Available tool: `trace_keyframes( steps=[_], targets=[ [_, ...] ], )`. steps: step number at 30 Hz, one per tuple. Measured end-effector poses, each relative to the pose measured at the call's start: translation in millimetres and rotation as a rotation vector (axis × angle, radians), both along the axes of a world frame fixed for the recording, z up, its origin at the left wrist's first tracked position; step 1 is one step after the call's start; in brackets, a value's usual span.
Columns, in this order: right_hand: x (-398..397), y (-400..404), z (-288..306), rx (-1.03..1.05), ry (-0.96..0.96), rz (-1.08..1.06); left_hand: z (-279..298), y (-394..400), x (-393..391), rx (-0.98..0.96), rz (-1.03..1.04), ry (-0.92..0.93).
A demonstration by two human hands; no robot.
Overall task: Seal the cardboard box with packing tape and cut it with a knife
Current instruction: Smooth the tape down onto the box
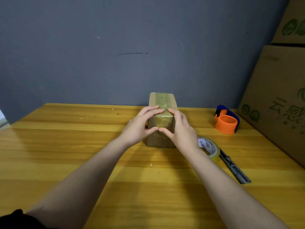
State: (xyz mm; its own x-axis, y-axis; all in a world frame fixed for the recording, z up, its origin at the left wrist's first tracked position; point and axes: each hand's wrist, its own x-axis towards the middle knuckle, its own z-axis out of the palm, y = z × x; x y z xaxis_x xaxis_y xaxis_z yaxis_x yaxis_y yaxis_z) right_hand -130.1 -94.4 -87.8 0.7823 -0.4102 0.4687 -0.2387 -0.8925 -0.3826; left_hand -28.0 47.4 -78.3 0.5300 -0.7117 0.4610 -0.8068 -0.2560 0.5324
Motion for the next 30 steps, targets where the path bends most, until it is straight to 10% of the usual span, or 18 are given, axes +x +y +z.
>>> trace_keyframes(
  steps=[14,30],
  targets=[
    [-9.7,0.3,12.4,0.218,-0.119,0.056,2.5,-10.0,-19.7,-0.157,0.141,0.088],
    [-10.9,-11.6,3.9,0.009,0.035,0.062,-1.1,-9.6,-18.8,-0.112,0.158,-0.016]
  ],
)
